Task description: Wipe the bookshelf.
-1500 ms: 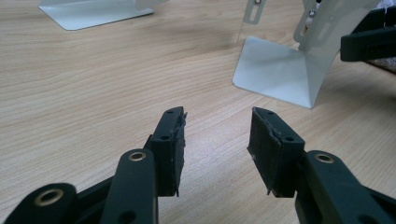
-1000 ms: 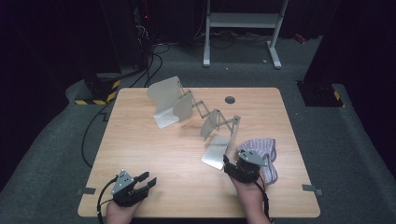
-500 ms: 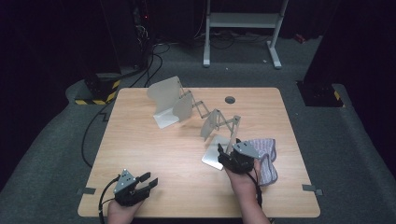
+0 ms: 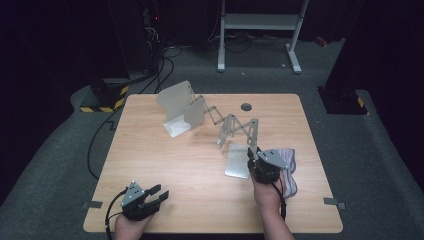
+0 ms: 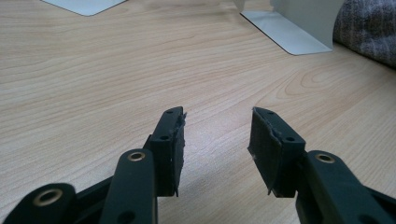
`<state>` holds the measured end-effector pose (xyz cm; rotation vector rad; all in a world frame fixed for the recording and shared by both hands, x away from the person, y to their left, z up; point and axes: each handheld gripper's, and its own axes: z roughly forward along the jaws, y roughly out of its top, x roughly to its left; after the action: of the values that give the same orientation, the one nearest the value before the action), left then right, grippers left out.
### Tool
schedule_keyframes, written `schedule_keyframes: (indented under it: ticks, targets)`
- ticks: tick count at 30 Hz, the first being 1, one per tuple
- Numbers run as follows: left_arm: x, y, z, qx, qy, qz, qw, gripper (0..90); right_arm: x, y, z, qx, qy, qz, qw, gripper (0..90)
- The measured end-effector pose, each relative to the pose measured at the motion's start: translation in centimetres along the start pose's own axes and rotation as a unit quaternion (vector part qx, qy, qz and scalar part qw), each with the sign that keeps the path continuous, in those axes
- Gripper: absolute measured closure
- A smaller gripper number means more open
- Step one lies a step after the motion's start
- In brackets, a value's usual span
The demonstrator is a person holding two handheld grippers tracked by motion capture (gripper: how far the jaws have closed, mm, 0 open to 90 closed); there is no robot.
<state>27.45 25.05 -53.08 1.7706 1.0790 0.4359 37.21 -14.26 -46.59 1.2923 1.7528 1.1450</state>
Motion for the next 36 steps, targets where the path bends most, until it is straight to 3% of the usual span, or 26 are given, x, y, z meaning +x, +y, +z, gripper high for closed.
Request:
schedule_keyframes:
  ticks: [7, 14, 23, 30, 36]
  targets:
    - [0.0, 0.0, 0.0, 0.0, -0.001, 0.0, 1.0, 54.9, -1.1, 0.1, 0.1, 0.008, 0.026, 0.018, 0.9995, 78.3]
    - [0.1, 0.0, 0.1, 0.002, 0.001, 0.0, 1.0, 54.8, -1.6, 0.0, -0.3, 0.009, 0.047, 0.019, 0.9987, 80.4]
    - [0.7, 0.1, -0.2, 0.0, 0.012, -0.002, 0.9999, 53.9, -1.8, -0.7, -1.6, 0.003, 0.065, -0.001, 0.9979, 85.1]
    - [2.5, 0.7, -1.5, -0.007, 0.068, -0.011, 0.9976, 50.8, -2.3, -1.6, -3.1, -0.007, 0.068, -0.014, 0.9976, 88.5]
    - [4.8, 1.7, -3.2, -0.012, 0.135, -0.02, 0.9906, 45.2, -2.6, -1.8, -3.6, -0.011, 0.068, -0.015, 0.9975, 88.9]
